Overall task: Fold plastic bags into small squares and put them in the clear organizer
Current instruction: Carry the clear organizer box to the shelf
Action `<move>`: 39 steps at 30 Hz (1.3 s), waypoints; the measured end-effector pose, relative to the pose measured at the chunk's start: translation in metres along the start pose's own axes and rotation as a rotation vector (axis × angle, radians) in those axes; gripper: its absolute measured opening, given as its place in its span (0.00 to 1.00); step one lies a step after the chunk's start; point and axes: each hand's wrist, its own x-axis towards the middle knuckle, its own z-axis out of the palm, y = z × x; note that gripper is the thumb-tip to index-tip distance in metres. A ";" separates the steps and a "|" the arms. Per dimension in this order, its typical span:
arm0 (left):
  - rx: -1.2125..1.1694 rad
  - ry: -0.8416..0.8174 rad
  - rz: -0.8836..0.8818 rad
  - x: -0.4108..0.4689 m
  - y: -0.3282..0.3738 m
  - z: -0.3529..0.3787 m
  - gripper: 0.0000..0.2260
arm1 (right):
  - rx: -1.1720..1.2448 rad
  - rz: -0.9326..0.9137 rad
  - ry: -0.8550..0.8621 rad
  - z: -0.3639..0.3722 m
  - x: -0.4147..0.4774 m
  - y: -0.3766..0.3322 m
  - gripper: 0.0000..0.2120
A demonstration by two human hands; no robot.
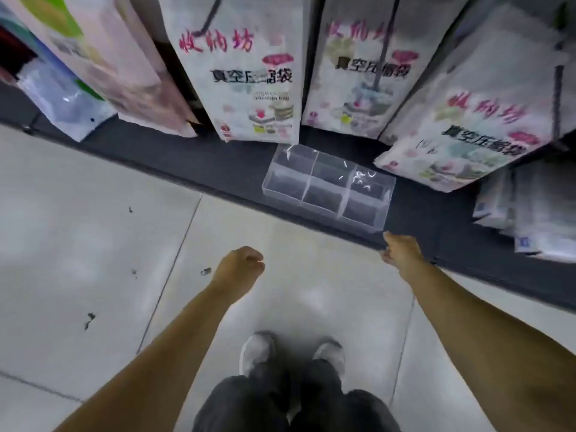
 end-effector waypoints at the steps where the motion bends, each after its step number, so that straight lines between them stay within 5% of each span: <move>1: -0.007 -0.016 0.001 0.008 -0.004 0.008 0.10 | 0.003 -0.003 0.009 0.005 0.012 0.001 0.16; 7: -0.056 0.043 -0.008 0.059 -0.026 0.045 0.08 | 0.117 0.007 -0.005 0.025 0.084 0.002 0.21; 15: -0.014 0.032 0.020 0.049 -0.011 0.050 0.08 | 0.214 0.168 -0.044 0.028 0.081 0.001 0.09; 25: 0.060 -0.024 0.124 -0.101 0.084 -0.023 0.10 | 0.614 0.288 -0.101 -0.085 -0.130 0.029 0.11; 34: 0.139 -0.076 0.321 -0.276 0.175 -0.101 0.08 | 0.550 0.232 -0.040 -0.248 -0.383 0.040 0.02; 39: 0.257 -0.237 0.462 -0.348 0.214 -0.093 0.07 | 0.685 0.194 0.051 -0.306 -0.485 0.089 0.11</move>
